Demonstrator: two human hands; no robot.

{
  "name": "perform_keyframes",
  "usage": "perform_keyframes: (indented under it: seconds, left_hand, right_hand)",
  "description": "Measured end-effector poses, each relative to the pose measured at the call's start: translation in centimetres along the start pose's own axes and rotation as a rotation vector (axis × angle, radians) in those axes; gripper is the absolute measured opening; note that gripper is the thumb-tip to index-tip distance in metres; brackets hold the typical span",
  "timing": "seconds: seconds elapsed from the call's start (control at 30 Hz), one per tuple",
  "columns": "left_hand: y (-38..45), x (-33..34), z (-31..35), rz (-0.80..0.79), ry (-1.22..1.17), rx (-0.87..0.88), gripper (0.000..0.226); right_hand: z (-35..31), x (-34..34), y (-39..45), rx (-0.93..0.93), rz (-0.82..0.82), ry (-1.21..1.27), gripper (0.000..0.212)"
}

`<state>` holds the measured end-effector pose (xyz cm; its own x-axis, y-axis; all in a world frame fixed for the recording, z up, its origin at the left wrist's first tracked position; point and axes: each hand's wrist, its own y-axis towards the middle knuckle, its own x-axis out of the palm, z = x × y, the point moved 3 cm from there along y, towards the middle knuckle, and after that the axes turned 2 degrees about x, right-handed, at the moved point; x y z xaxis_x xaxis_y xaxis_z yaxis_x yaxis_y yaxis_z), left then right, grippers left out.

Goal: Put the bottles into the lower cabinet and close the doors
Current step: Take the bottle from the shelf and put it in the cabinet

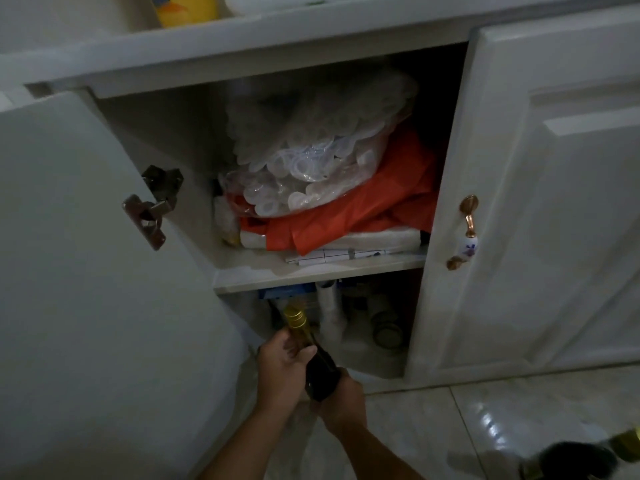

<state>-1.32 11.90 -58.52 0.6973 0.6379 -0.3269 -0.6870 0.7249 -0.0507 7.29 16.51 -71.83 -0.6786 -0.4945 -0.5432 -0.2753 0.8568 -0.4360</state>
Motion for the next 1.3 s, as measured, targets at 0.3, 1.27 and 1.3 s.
perform_keyframes:
  seconds: [0.3,1.27,1.3]
  left_hand:
    - [1.8,0.9,-1.1,-0.004,0.037,-0.044,0.026]
    - [6.0,0.9,-2.5,-0.029,0.108,-0.083,0.022]
    - [6.3,0.9,-2.3,-0.033,0.118,-0.079,0.022]
  right_hand:
    - [-0.4,1.2,1.9,0.007,0.003,0.003,0.045]
    - [-1.3,4.1,6.7,-0.014,-0.064,0.061,0.052]
    - [-1.4,4.2,7.0,-0.017,-0.070,0.062,0.052]
